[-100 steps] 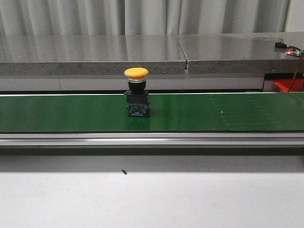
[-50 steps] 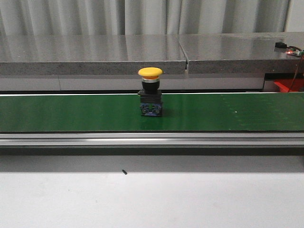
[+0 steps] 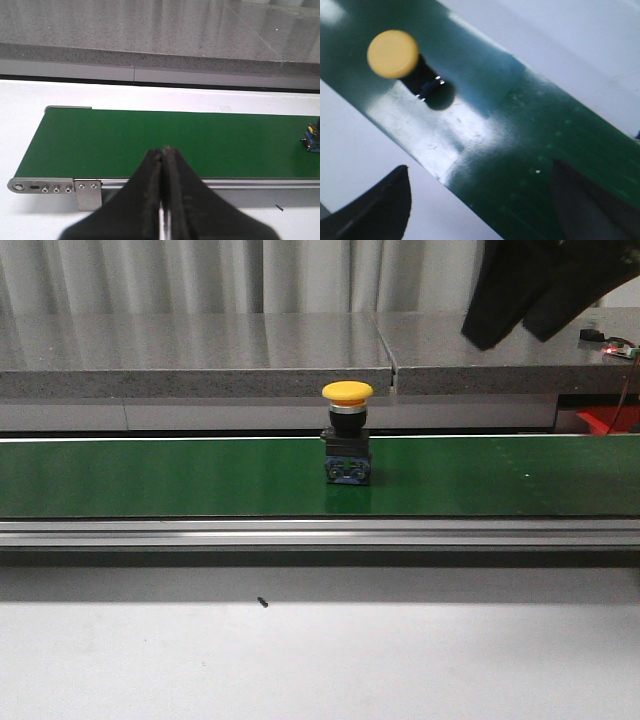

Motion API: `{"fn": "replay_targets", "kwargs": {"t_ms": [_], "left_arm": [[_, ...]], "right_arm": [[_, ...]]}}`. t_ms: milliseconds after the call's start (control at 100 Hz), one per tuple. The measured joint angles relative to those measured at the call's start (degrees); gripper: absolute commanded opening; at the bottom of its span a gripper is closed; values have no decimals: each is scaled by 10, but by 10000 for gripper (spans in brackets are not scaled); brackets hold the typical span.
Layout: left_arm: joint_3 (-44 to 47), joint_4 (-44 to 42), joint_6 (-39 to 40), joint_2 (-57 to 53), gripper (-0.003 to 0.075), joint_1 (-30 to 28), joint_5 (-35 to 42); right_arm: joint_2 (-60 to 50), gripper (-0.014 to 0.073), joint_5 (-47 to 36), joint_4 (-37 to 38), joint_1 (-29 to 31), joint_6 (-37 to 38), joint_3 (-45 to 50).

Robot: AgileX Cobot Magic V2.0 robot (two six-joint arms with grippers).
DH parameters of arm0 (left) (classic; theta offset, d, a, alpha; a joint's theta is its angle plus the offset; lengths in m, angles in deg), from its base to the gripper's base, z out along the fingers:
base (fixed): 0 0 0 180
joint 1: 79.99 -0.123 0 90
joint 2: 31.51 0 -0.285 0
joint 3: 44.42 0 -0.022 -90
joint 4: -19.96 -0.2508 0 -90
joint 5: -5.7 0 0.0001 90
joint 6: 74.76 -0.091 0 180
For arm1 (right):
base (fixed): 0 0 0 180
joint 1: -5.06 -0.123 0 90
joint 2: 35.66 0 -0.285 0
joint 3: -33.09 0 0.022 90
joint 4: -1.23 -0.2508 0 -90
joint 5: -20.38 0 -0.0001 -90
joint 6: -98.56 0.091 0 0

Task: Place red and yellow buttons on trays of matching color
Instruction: 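Lower the right gripper onto the second yellow button on the belt, grasp, then carry the second yellow button into the yellow tray, open right gripper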

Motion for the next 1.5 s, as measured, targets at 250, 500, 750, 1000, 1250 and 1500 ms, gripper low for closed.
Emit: {"fn": "replay_targets", "kwargs": {"t_ms": [250,500,750,1000,1250,1500], "left_arm": [[0,0,0,0,-20,0,0],[0,0,0,0,-20,0,0],[0,0,0,0,-20,0,0],[0,0,0,0,-20,0,0],[0,0,0,0,-20,0,0],[0,0,0,0,-20,0,0]], "right_arm": [[35,573,-37,10,-56,1,3],[83,573,-77,10,-78,2,3],[109,571,-111,10,-78,4,3],[109,372,-124,10,-78,4,-6],[109,125,-123,12,-78,15,-6],[88,125,-87,12,-56,60,-6]]}}
